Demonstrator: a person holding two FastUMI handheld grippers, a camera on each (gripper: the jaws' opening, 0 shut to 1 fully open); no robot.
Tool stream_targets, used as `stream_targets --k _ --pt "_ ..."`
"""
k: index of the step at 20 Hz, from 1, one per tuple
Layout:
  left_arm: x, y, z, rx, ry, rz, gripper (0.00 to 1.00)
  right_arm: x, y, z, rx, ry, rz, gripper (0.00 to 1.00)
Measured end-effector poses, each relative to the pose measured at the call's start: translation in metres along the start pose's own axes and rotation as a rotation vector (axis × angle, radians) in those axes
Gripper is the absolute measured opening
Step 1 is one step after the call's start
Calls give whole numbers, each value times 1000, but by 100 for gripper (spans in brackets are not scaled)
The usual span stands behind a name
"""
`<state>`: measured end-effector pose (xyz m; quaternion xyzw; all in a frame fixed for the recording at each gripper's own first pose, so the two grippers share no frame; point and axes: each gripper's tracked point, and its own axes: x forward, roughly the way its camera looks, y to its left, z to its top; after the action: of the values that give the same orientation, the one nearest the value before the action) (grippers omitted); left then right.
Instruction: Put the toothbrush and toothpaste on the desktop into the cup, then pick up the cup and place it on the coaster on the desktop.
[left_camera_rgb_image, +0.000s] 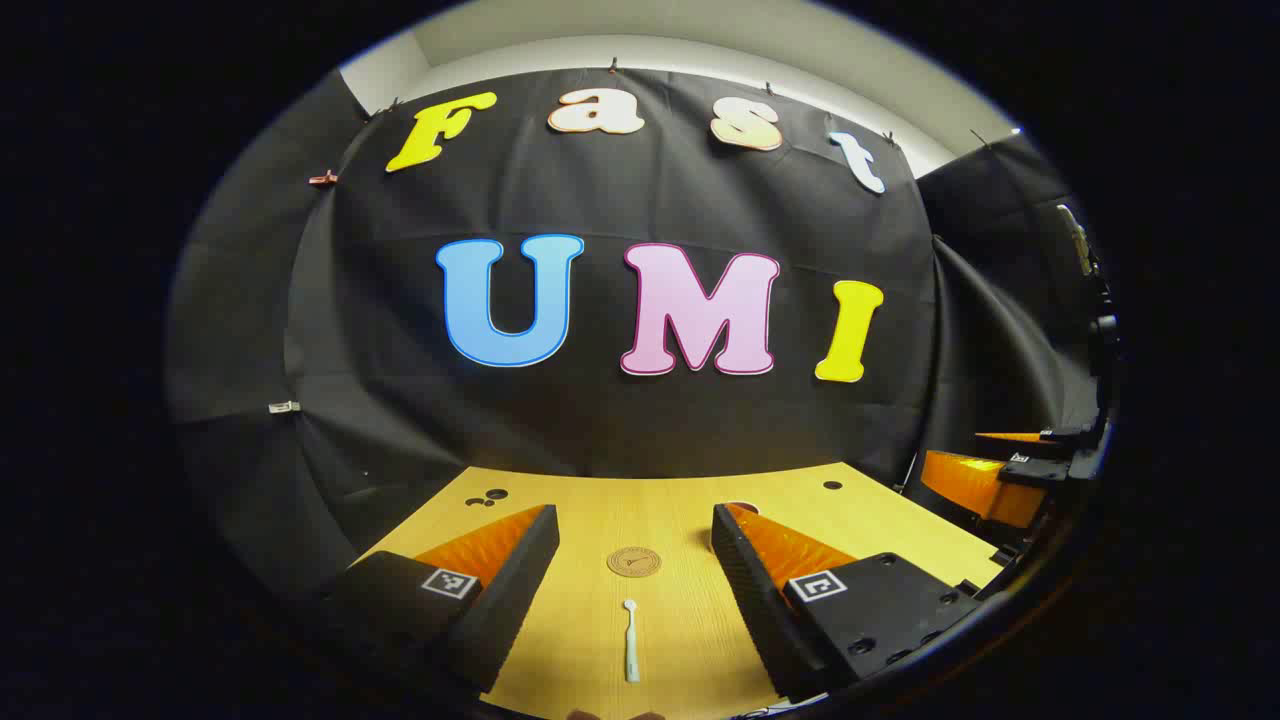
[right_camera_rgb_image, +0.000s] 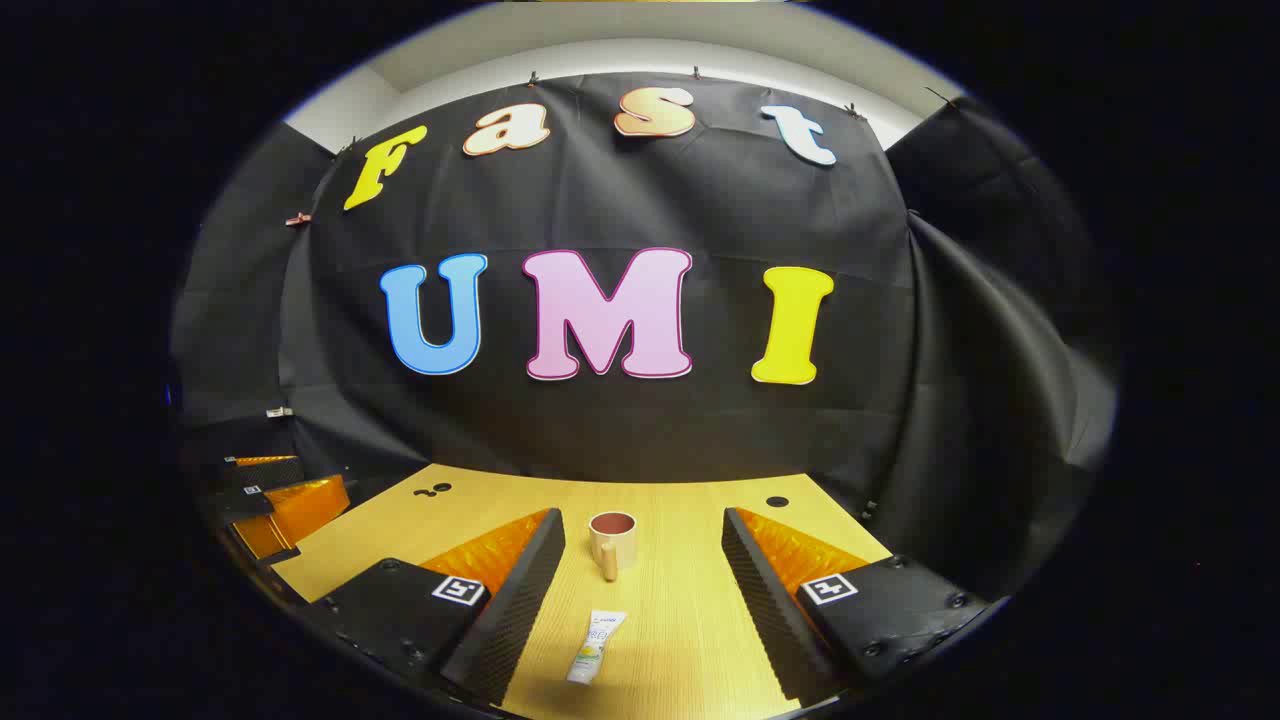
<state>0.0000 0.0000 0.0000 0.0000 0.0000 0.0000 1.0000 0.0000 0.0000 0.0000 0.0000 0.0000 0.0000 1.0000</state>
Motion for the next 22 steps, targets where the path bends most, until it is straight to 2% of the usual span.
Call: stream_targets --k 22 --pt "16 11 -22 -30 66 51 97 35 23 -44 31 148 63 97"
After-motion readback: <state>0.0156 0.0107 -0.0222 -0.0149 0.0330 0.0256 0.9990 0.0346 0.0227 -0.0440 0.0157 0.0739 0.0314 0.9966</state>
